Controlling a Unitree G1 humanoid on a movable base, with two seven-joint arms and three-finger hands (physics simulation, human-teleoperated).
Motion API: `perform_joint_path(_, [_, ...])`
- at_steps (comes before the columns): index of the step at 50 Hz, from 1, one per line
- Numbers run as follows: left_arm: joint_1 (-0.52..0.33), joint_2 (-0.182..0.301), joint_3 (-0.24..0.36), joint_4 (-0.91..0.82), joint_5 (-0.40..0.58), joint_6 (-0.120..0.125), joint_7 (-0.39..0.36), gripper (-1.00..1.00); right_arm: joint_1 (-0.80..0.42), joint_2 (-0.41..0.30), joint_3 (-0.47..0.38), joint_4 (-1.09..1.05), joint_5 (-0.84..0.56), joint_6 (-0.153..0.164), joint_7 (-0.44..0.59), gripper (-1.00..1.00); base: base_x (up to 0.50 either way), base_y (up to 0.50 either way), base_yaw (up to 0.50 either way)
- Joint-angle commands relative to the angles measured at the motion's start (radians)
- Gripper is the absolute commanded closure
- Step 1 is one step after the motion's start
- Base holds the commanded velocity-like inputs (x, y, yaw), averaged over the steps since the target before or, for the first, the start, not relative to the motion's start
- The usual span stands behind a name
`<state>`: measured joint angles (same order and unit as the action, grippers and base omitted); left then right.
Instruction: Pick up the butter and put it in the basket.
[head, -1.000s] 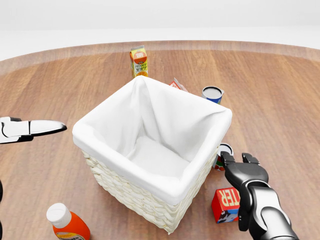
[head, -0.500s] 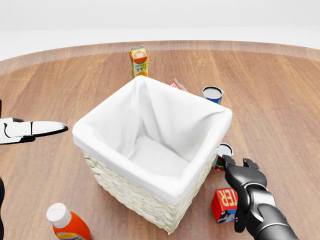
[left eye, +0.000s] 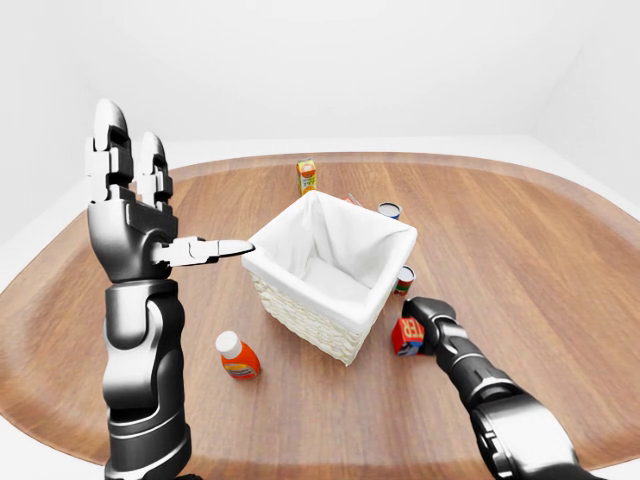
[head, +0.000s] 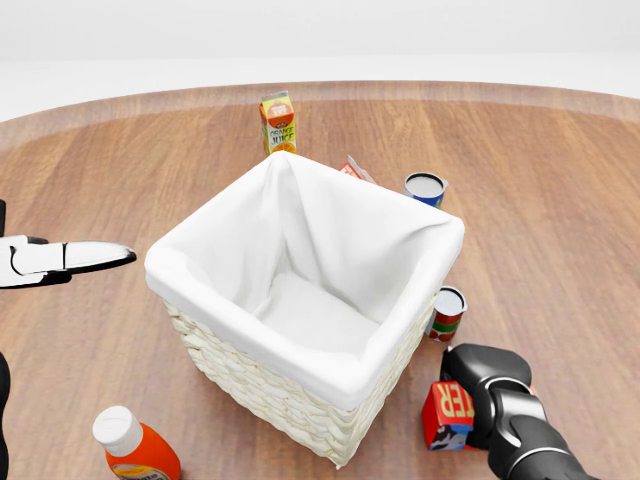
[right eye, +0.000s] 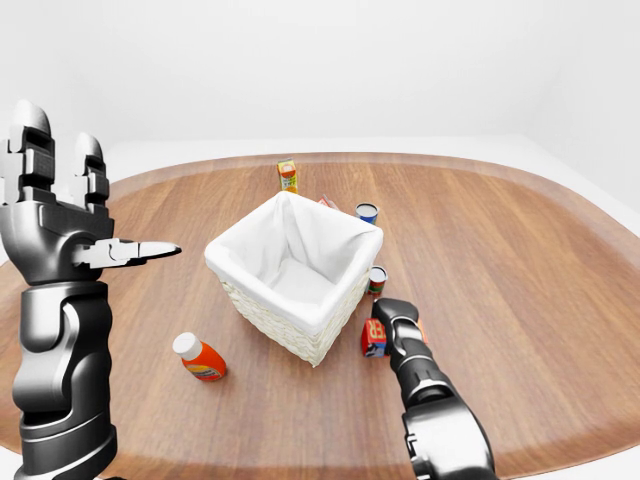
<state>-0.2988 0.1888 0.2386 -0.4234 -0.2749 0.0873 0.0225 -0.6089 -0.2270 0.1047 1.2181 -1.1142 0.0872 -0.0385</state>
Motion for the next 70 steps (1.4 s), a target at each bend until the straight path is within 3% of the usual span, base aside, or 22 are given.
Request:
perform_joint_path(1, [0.002, 0.000, 0.000, 0.003, -0.001, 0.000, -0.001, -1.00, 0.004, 0.005, 0.002, 0.018, 0.010, 0.000, 0.000, 1.00, 0.00, 0.00, 0.00])
perform_joint_path(29, [0.010, -0.001, 0.007, -0.007, -0.007, 0.000, 0.002, -1.00, 0.076, -0.008, -0.013, -0.173, -0.032, 0.000, 0.085, 1.00, 0.00, 0.00, 0.00])
perform_joint_path(43, [0.012, 0.002, 0.010, -0.015, -0.015, 0.000, 0.006, -1.00, 0.263, -0.042, -0.089, -0.727, -0.200, 0.000, 0.427, 1.00, 0.00, 0.00, 0.00])
perform_joint_path(55, [0.008, 0.005, 0.012, -0.012, -0.018, 0.000, 0.008, -1.00, 0.321, -0.035, -0.151, -0.941, -0.310, 0.000, 0.591, 1.00, 0.00, 0.00, 0.00])
perform_joint_path(70, [0.009, 0.004, 0.012, -0.010, -0.020, 0.000, 0.007, -1.00, 0.310, -0.037, -0.219, -1.148, -0.367, 0.000, 0.737, 1.00, 0.00, 0.00, 0.00])
